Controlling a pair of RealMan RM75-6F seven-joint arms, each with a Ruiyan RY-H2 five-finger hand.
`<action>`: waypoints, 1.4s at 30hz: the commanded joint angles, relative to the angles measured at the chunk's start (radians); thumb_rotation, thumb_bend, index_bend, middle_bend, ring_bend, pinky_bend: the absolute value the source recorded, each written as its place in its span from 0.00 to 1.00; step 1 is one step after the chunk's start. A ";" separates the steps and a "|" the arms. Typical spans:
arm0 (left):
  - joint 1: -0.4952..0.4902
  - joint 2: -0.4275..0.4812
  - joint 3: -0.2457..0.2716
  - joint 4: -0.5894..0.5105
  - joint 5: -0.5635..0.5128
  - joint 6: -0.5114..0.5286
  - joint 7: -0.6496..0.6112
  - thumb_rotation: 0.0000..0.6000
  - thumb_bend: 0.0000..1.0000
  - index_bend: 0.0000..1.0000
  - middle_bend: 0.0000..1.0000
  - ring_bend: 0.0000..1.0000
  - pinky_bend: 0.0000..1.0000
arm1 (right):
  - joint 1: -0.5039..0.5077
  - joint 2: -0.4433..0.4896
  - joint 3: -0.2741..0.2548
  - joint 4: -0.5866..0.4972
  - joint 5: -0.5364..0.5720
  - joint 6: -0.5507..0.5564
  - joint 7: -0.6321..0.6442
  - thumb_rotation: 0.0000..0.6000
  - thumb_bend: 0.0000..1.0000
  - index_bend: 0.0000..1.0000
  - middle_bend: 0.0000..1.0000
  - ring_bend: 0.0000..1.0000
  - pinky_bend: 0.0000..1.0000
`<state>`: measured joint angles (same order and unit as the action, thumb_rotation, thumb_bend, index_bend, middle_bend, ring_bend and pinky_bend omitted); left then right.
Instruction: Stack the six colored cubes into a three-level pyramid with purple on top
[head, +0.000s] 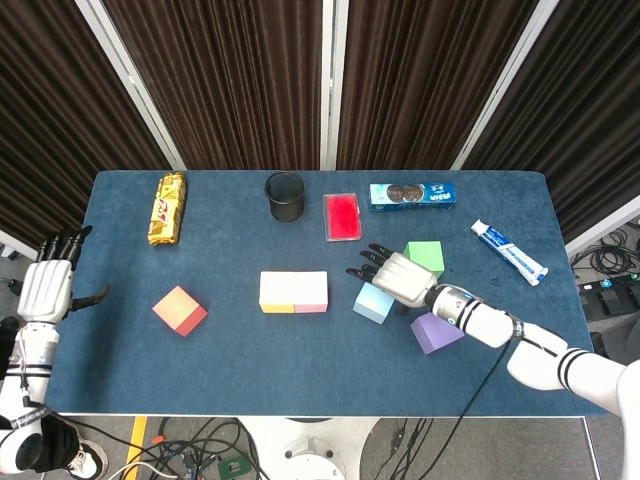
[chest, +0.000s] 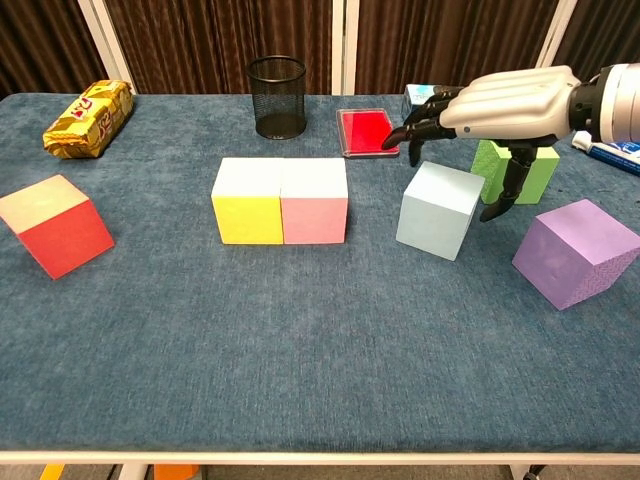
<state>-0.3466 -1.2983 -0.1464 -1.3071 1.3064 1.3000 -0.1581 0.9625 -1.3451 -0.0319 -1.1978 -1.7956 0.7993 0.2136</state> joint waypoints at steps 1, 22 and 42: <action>-0.001 -0.001 -0.002 0.002 0.003 -0.004 0.001 1.00 0.22 0.07 0.11 0.00 0.06 | -0.003 0.003 -0.008 0.000 0.012 0.006 0.012 1.00 0.00 0.00 0.33 0.00 0.00; 0.007 -0.001 -0.013 0.001 0.009 -0.019 -0.008 1.00 0.22 0.07 0.09 0.00 0.06 | 0.000 -0.003 -0.045 -0.007 0.019 0.056 0.026 1.00 0.00 0.00 0.22 0.00 0.00; 0.015 -0.003 -0.013 0.006 0.018 -0.032 -0.040 1.00 0.22 0.08 0.09 0.00 0.06 | -0.027 -0.002 0.006 -0.029 0.156 0.034 -0.025 1.00 0.05 0.00 0.63 0.15 0.00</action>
<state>-0.3326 -1.3005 -0.1588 -1.3020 1.3234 1.2675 -0.1971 0.9392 -1.3465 -0.0438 -1.2161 -1.6754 0.8591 0.2046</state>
